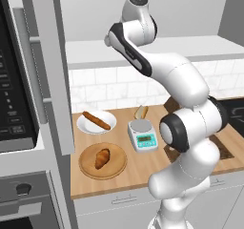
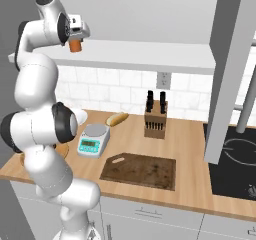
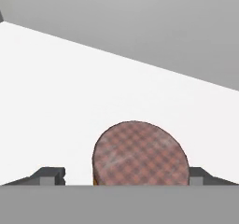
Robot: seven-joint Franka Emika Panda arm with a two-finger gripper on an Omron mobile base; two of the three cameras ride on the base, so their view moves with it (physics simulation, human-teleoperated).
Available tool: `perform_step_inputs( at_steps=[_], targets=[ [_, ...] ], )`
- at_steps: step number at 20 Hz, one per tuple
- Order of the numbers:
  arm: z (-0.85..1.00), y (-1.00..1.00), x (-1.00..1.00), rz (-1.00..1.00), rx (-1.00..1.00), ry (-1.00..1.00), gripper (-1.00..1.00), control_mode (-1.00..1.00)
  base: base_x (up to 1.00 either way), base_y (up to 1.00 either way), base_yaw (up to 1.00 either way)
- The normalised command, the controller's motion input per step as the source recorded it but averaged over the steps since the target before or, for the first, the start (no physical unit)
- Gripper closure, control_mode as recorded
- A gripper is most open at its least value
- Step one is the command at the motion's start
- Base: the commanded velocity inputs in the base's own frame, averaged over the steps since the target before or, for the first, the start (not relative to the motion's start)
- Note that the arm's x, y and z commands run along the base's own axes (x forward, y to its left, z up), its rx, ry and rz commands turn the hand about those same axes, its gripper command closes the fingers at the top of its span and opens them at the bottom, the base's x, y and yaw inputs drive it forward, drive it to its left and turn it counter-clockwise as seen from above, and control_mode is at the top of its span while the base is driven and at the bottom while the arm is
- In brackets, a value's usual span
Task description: From the different types of pastries on the counter, select a croissant and place it on the cutting board. Then retrieve a jar of jam from the cabinet and place it alongside the croissant on the cutting board.
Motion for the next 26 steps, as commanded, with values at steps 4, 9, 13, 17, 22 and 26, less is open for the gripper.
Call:
perform_step_inputs(
  at_steps=[4, 9, 13, 17, 22, 26],
  targets=[
    [-0.10, 0.00, 0.03, 0.00, 0.00, 0.00, 1.00, -1.00, 0.00, 0.00, 0.00],
    [-0.02, 0.00, 0.00, 0.00, 0.00, 0.03, 1.00, -1.00, 0.00, 0.00, 0.00],
    [0.07, -0.04, -0.32, 0.01, 0.03, 0.03, 1.00, -1.00, 0.00, 0.00, 0.00],
    [0.12, 0.00, -0.79, 0.02, 0.00, 0.00, 1.00, -1.00, 0.00, 0.00, 0.00],
    [-0.04, -0.08, -0.80, 0.00, 0.02, 0.00, 1.00, -1.00, 0.00, 0.00, 0.00],
    [-0.12, -0.13, -0.88, 0.00, 0.07, -0.09, 1.00, -1.00, 0.00, 0.00, 0.00]
  ],
)
